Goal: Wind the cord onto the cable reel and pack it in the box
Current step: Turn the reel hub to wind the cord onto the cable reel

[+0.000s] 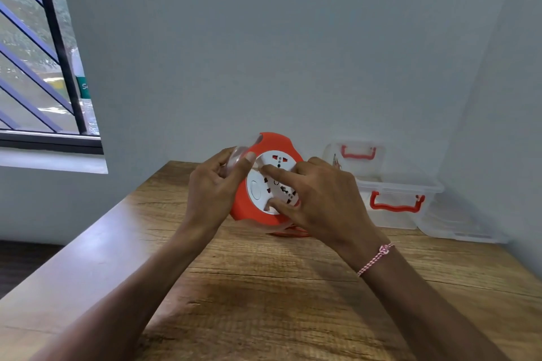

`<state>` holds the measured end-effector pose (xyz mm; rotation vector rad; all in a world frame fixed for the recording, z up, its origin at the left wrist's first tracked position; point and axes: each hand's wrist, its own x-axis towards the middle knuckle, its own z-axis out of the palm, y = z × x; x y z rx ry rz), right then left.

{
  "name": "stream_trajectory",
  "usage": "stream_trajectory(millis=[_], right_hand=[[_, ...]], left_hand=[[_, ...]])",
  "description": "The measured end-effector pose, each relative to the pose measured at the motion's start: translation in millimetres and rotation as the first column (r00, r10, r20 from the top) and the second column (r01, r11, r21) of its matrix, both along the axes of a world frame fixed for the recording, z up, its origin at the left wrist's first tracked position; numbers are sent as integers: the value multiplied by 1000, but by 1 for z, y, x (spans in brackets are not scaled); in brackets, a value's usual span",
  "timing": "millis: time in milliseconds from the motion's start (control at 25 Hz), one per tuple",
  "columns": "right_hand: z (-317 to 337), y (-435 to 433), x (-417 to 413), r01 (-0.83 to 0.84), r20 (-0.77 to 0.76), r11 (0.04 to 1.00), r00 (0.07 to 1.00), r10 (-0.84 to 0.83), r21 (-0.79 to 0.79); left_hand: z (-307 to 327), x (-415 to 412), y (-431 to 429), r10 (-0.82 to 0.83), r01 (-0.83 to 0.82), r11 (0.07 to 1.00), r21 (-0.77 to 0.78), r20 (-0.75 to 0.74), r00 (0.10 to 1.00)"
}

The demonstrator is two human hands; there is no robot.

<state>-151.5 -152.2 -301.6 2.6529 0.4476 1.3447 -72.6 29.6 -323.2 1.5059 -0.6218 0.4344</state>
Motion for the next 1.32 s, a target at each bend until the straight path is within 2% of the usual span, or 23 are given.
stream_trajectory(millis=[120, 200, 280, 360, 400, 480, 560, 720, 800, 920, 1000, 1040, 1080, 1120, 1200, 1240, 1320], right_hand=[[3, -8, 1, -64, -9, 998, 998, 64, 22], [10, -20, 2, -94, -39, 955, 993, 109, 280], [14, -31, 4, -63, -155, 801, 969, 192, 595], [13, -35, 5, 2, -325, 637, 861, 391, 771], [10, -36, 7, 27, -355, 568, 805, 475, 822], [4, -36, 9, 62, -324, 444, 775, 542, 894], [3, -34, 12, 73, -240, 305, 794, 558, 949], [-1, -20, 13, 34, -28, 0, 818, 575, 999], [-2, -13, 13, 11, 43, -93, 829, 558, 996], [-1, -3, 10, -6, 94, -151, 808, 582, 989], [2, 2, 9, -5, 79, -123, 789, 610, 992], [3, 4, 7, -15, 53, -67, 793, 608, 998], [5, 4, 5, -46, 12, 45, 823, 568, 998], [6, 3, 4, -87, -32, 228, 881, 472, 970], [10, -3, 0, -135, -1, 645, 979, 206, 752], [13, -6, -1, -155, 68, 774, 987, 144, 614], [19, -9, -3, -177, 125, 901, 983, 138, 396]], left_hand=[[3, 0, 4, -9, 9, 1000, -30, -11, 1000], [8, 2, 9, -33, 31, 999, -42, -41, 999], [9, 4, 11, -103, 101, 994, -33, -70, 992], [8, 2, 10, -161, 160, 987, -14, -95, 982], [8, 2, 10, -160, 160, 987, -9, -100, 982], [7, 2, 9, -95, 92, 995, -34, -83, 992], [6, 3, 11, -13, 11, 998, -59, -40, 999], [4, -4, 5, -53, 54, 998, 25, -12, 999], [3, -6, -1, -59, 59, 997, 43, -13, 998], [4, -4, -2, 17, -17, 999, -27, 1, 1000], [4, -1, 2, 51, -53, 994, -101, -24, 998], [5, 0, 5, 61, -64, 990, -125, -30, 998], [6, 1, 7, 70, -73, 987, -140, -31, 997], [8, 2, 9, 79, -82, 985, -151, -29, 996], [13, 4, 15, 93, -93, 982, -162, -6, 996], [15, 5, 17, 94, -90, 984, -153, 18, 995], [19, 6, 19, 96, -90, 992, -92, 66, 993]])
